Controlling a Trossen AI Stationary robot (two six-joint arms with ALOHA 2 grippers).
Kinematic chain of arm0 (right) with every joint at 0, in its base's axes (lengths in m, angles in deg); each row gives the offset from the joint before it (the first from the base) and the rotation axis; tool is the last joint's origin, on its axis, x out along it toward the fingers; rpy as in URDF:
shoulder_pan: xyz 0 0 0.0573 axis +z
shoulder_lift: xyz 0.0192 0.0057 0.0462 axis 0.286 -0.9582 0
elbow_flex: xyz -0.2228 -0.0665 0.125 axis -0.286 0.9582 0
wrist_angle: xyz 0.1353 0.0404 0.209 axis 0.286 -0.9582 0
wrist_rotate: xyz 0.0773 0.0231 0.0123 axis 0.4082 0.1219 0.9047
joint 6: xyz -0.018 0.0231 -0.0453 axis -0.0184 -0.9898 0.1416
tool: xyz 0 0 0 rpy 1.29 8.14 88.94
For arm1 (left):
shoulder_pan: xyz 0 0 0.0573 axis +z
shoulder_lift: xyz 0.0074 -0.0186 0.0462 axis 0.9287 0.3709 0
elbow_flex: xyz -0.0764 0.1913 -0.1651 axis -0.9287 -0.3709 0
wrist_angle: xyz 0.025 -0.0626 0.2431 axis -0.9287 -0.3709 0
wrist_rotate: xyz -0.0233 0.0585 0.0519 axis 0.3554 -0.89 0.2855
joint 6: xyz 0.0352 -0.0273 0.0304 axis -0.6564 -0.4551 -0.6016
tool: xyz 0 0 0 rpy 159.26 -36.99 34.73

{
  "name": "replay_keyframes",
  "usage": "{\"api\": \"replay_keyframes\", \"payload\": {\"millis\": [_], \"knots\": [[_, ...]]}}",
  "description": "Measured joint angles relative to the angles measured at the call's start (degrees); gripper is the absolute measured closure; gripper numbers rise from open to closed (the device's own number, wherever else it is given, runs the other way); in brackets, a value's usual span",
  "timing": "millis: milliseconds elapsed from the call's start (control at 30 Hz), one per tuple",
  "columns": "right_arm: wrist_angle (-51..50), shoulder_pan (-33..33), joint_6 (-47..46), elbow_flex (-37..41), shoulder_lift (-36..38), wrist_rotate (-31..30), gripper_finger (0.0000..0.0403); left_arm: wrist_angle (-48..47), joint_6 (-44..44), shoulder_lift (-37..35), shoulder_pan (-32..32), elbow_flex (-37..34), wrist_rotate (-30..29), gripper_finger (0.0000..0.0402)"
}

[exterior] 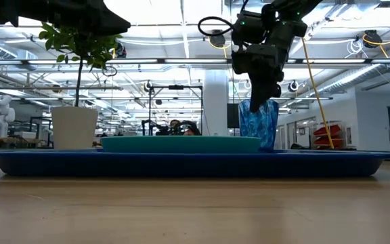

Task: Pick and place plate/cup/fork/spoon on tray
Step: Put the blue cup to the top right of the blue plate on the blue serving tray

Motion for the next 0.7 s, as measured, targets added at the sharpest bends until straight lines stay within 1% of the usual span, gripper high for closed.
{"api": "replay_keyframes", "payload": {"millis": [467,533,633,700], "knots": [[-0.3,0.3,1.9,0.1,-0.1,1.2,0.0403,0.0,-0.1,0.0,0.0,0.0,0.0,0.0289],[-0.2,0.6,2.1,0.1,-0.1,0.7,0.0403,0.0,-0.1,0.0,0.0,0.0,0.0,0.0289],[-0.2,1.4,2.3,0.1,-0.1,-1.9,0.0403,0.0,-0.1,0.0,0.0,0.0,0.0,0.0289],[-0.2,1.8,2.3,0.1,-0.2,-2.2,0.0403,0.0,-0.1,0.0,0.0,0.0,0.0,0.0289]]}}
